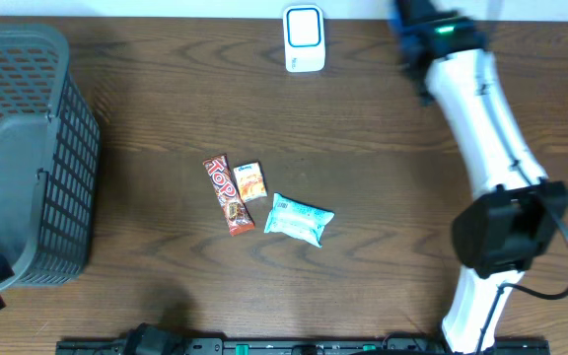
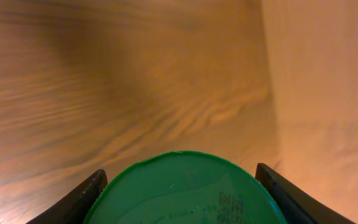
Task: Scan the item barcode
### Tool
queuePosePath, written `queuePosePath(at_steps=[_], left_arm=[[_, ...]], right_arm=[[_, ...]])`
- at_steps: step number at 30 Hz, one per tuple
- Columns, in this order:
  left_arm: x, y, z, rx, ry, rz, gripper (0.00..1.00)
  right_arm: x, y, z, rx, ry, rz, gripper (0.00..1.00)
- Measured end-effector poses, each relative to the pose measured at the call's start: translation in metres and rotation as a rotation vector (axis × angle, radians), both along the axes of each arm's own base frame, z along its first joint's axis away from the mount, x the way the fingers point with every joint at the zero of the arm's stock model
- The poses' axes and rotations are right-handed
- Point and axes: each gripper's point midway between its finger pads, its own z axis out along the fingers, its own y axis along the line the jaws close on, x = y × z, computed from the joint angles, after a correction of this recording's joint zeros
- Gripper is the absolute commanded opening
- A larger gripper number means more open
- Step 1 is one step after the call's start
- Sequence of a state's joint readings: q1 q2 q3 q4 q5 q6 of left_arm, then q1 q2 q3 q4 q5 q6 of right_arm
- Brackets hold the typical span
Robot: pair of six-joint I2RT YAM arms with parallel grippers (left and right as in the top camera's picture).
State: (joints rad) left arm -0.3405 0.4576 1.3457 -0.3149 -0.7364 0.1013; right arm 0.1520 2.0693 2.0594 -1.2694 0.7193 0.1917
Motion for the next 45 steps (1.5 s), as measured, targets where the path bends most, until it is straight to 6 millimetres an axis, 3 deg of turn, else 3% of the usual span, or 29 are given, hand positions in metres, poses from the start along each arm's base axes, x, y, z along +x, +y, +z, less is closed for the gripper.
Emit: queuePosePath(at_steps=[4, 7, 17, 25, 33, 40, 45], left_arm=[[0.000, 0.000, 0.000, 0.000, 0.000, 0.000, 0.98], [0.000, 0.000, 0.000, 0.000, 0.000, 0.000, 0.98], [0.000, 0.000, 0.000, 0.000, 0.000, 0.000, 0.98], [0.000, 0.000, 0.000, 0.000, 0.000, 0.000, 0.98], [0.000, 0.000, 0.000, 0.000, 0.000, 0.000, 0.98], [0.000, 0.000, 0.000, 0.000, 0.000, 0.000, 0.98], [0.000, 0.000, 0.000, 0.000, 0.000, 0.000, 0.98]], right_arm=[[-0.013, -0.072, -0.010, 0.106, -0.027, -0.200, 0.39], [-0.025, -0.115, -0.013, 0.141, -0.046, -0.307, 0.41], [-0.049, -0.226, -0.017, 0.226, -0.212, -0.539, 0.40], [-0.084, -0.308, -0.057, 0.200, -0.313, -0.688, 0.42], [-0.086, -0.351, -0.069, 0.144, -0.458, -0.706, 0.45], [-0.092, -0.353, -0.101, 0.137, -0.477, -0.705, 0.45], [-0.100, -0.346, -0.129, 0.143, -0.462, -0.707, 0.58]])
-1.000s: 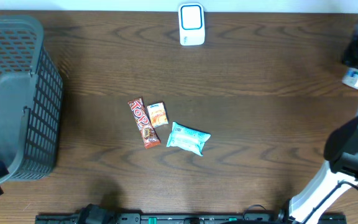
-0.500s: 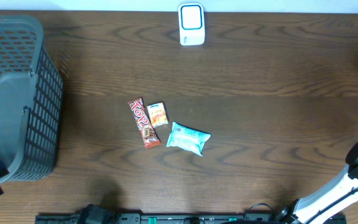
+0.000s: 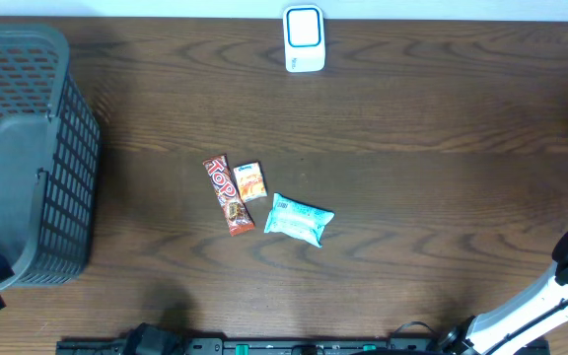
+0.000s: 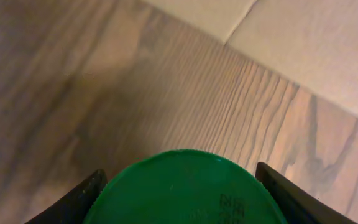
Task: Scan the item barcode
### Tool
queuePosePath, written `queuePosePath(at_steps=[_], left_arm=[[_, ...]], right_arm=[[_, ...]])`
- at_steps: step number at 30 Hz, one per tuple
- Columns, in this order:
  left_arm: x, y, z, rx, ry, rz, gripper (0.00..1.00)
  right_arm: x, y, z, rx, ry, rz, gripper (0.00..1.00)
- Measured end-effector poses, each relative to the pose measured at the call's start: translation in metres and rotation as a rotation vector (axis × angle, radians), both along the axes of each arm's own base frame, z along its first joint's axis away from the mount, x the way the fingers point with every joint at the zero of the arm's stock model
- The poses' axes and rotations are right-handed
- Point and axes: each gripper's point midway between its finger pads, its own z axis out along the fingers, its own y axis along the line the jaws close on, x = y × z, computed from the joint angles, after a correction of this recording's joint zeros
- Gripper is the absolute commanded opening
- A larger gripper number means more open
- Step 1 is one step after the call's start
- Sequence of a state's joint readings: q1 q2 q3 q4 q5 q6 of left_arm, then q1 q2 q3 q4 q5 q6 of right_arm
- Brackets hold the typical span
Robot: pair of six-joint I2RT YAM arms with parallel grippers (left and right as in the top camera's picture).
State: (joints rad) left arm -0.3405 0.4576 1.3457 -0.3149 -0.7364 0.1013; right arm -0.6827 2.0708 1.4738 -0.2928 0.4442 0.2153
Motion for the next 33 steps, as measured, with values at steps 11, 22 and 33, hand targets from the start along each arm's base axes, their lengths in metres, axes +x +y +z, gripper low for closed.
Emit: queuePosePath(at_steps=[11, 22, 33], left_arm=[[0.000, 0.000, 0.000, 0.000, 0.000, 0.000, 0.98], [0.000, 0.000, 0.000, 0.000, 0.000, 0.000, 0.98], [0.000, 0.000, 0.000, 0.000, 0.000, 0.000, 0.98]], right_arm=[[-0.008, -0.006, 0.001, -0.054, 0.041, -0.012, 0.99], [0.010, 0.046, 0.144, -0.142, -0.194, 0.124, 0.99], [0.070, 0.298, 0.175, 0.405, -0.417, 0.637, 0.98]])
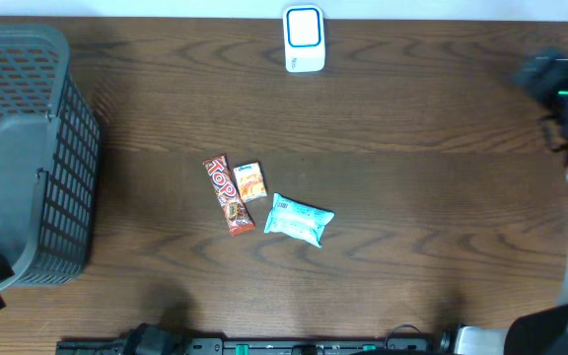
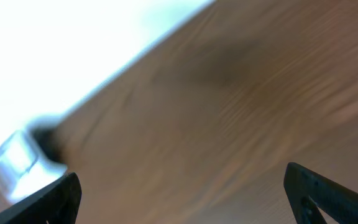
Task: Scan the item barcode
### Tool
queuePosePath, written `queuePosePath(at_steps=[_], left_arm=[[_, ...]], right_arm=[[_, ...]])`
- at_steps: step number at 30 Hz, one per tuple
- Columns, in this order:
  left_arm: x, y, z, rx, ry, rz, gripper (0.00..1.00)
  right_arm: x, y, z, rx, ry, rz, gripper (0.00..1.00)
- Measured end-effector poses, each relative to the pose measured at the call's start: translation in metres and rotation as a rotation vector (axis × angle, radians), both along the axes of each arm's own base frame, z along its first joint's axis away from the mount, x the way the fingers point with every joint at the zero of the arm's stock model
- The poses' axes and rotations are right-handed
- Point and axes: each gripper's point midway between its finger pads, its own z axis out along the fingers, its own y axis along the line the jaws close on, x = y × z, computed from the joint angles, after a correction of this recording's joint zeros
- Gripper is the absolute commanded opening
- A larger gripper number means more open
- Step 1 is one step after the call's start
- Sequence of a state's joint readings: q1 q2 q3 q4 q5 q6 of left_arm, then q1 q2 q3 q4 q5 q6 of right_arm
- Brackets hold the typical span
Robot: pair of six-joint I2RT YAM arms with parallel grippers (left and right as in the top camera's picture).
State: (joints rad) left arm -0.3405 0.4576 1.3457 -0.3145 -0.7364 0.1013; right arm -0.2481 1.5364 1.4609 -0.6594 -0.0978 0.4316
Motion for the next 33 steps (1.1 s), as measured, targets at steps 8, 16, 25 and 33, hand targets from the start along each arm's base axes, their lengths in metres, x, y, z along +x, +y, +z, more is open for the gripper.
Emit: queuePosePath(at_steps=[8, 16, 25, 33], left_arm=[[0.000, 0.000, 0.000, 0.000, 0.000, 0.000, 0.98], [0.000, 0.000, 0.000, 0.000, 0.000, 0.000, 0.98], [0.000, 0.000, 0.000, 0.000, 0.000, 0.000, 0.98], [0.000, 0.000, 0.000, 0.000, 0.000, 0.000, 0.98]], right_arm=[[-0.040, 0.210, -0.068, -0.112, 0.294, 0.525, 0.99], [-0.125, 0.324, -0.126, -0.342, 0.459, 0.851, 0.99], [-0.165, 0.334, -0.147, -0.053, 0.669, 0.886, 0.99], [-0.150, 0.294, -0.171, 0.130, 0.710, 0.877, 0.99]])
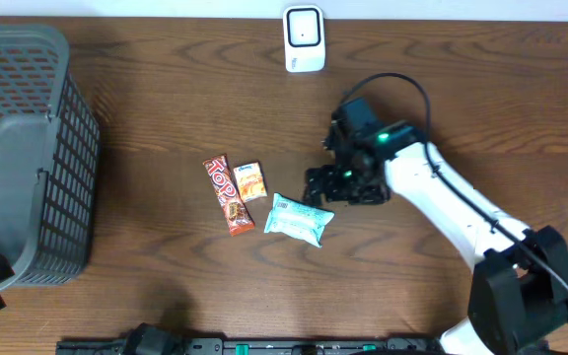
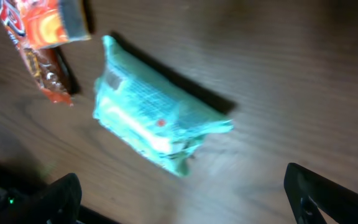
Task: Scan the item barcode
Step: 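Lower the right gripper onto the blue-green wipes pack and grasp it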
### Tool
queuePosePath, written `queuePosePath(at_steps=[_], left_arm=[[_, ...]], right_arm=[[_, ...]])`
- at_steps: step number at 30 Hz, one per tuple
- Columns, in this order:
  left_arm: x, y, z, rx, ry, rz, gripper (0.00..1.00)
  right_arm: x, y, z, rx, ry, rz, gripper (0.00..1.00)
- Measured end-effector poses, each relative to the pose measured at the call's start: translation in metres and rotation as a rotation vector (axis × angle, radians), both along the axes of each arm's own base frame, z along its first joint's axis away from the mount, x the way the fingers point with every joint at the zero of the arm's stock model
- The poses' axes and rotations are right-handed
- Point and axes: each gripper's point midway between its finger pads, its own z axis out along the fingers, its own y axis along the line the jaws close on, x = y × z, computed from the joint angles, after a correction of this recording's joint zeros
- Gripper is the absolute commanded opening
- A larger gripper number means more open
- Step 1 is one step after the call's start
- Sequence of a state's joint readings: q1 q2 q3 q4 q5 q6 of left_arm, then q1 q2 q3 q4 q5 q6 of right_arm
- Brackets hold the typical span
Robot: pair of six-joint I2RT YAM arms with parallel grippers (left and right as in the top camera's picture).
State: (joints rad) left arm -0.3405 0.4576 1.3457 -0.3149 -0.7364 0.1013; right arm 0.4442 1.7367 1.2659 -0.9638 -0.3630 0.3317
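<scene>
Three snack items lie mid-table: a teal packet (image 1: 299, 219), a red candy bar (image 1: 227, 195) and a small orange packet (image 1: 251, 181). The white scanner (image 1: 304, 37) stands at the back edge. My right gripper (image 1: 325, 187) hovers just right of and above the teal packet (image 2: 157, 121), open, with nothing between its fingers (image 2: 61, 199). The wrist view is blurred; the orange packet (image 2: 48, 22) and the red bar (image 2: 51, 78) show at its upper left. The left gripper's fingers are out of view.
A large grey mesh basket (image 1: 28, 148) fills the left side of the table. A small pale object sits at the right edge. A dark part of the left arm shows at the lower left corner.
My right gripper was open and empty near the table's far right edge. It is now at the middle of the table, open over the teal packet.
My right gripper was shut on a green-lidded item at the back, right of the scanner. Then it still held that item out past the right edge. Then its jaws were open and empty at the right edge, and now they hang over the teal packet.
</scene>
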Motion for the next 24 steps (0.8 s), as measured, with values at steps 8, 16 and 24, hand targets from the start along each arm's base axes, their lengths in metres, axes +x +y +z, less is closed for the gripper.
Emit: queuePosePath(at_steps=[8, 16, 24], left_arm=[[0.000, 0.000, 0.000, 0.000, 0.000, 0.000, 0.98], [0.000, 0.000, 0.000, 0.000, 0.000, 0.000, 0.98], [0.000, 0.000, 0.000, 0.000, 0.000, 0.000, 0.98]], right_arm=[[0.011, 0.005, -0.044, 0.127, 0.105, 0.063, 0.99], [-0.014, 0.024, -0.061, 0.196, 0.219, 0.152, 0.99], [-0.035, 0.043, -0.068, 0.211, 0.264, 0.243, 0.75]])
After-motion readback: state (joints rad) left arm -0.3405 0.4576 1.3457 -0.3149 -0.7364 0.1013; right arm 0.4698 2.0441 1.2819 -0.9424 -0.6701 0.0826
